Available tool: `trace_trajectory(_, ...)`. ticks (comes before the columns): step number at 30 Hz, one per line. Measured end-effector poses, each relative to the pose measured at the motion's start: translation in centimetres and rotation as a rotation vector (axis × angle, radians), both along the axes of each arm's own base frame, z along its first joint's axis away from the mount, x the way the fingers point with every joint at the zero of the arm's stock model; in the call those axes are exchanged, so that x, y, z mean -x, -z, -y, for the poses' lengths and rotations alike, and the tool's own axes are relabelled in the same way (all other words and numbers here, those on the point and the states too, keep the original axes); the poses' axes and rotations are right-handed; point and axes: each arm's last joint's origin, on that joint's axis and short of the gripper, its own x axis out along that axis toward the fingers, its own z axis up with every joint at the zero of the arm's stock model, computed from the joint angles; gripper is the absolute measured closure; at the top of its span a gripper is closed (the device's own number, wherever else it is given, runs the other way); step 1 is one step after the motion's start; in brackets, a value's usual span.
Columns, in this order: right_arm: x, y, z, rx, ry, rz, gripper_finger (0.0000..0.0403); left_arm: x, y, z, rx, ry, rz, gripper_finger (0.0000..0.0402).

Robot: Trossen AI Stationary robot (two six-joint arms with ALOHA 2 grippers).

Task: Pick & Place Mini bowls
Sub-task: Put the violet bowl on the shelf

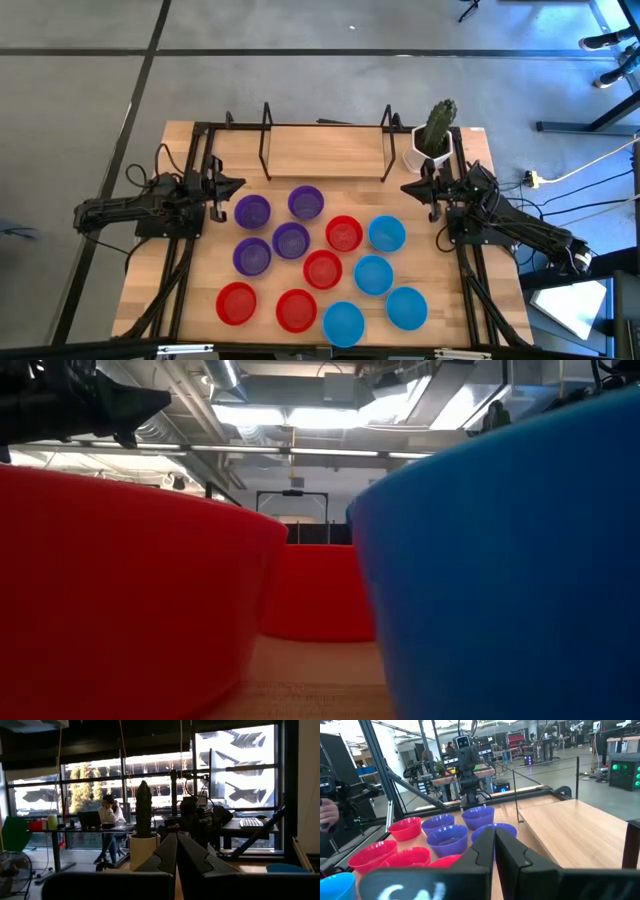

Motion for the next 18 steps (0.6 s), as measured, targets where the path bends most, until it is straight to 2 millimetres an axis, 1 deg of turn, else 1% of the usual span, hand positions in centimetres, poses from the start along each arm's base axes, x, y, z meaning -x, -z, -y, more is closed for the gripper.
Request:
trace_trajectory(4,0.0,0.0,0.1,0.000,0.029,0.001,0.0386,0.0,0.0,0.0,0.003,0.019,0.001,0.0395)
trace_trajectory(7,0.0,0.0,0.1,-0.001,0.035,0.001,0.0386,0.0,-0.3,0.4,-0.024,0.144,0.015,0.0394)
trace_trajectory(11,0.0,0.0,0.1,-0.021,0.033,0.003,0.0386,0.4,-1.3,1.0,-0.104,0.298,0.046,0.0397)
trace_trajectory(12,0.0,0.0,0.1,-0.023,0.033,0.003,0.0386,0.3,-1.3,1.0,-0.138,0.292,0.040,0.0398)
trace_trajectory(14,0.0,0.0,0.1,0.000,0.028,0.001,0.0386,0.2,-1.1,0.8,-0.203,0.211,0.021,0.0399)
trace_trajectory(16,0.0,0.0,0.0,0.056,0.018,-0.002,0.0386,-0.1,-0.8,0.5,-0.212,0.100,0.001,0.0399)
trace_trajectory(18,0.0,0.0,0.0,0.082,-0.009,-0.004,0.0386,-0.2,-0.9,0.3,-0.200,0.049,0.003,0.0398)
